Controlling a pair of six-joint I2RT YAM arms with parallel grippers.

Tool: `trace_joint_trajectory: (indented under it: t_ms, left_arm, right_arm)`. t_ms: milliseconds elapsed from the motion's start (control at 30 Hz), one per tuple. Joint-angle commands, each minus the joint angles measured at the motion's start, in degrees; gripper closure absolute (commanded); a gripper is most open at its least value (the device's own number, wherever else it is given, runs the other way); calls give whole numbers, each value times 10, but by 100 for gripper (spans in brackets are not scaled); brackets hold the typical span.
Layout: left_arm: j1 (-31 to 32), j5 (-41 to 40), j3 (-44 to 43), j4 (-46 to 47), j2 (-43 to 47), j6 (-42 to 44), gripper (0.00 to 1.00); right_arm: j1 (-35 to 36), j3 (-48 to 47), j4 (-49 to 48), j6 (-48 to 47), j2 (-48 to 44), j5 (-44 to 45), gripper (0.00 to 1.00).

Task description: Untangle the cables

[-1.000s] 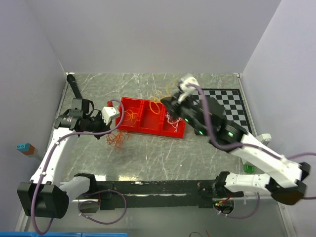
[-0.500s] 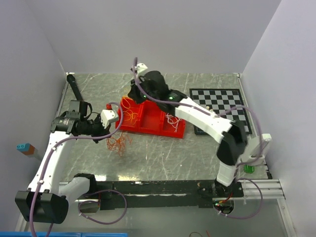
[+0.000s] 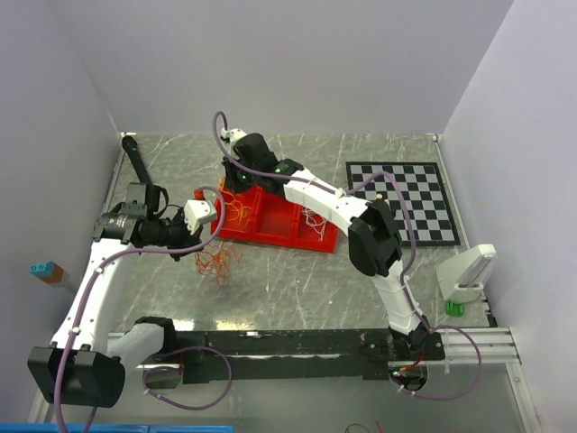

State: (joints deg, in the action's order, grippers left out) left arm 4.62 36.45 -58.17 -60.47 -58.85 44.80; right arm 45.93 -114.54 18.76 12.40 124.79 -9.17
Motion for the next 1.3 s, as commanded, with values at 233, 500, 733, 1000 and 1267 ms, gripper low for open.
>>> trace_joint_trajectory:
  t_ms: [233, 500, 733, 1000, 1267]
  left_arm:
    - [-2, 33, -3, 23, -14, 10, 99]
    - [-2, 42, -12, 32, -18, -1, 99]
    - [-2, 40, -9, 37, -24, 0, 99]
    - [-2, 18, 12, 54, -28, -2, 99]
    - [-2, -1, 29, 87, -22, -24, 99]
  right_arm:
    - [-13, 33, 1, 24, 4, -8, 100]
    - [-15, 68, -12, 31, -58, -5, 31]
    - [-9, 344, -158, 77, -259, -29, 30]
    - [53, 621, -274, 138, -399, -27, 33]
    - [115, 650, -334, 124, -339, -14, 33]
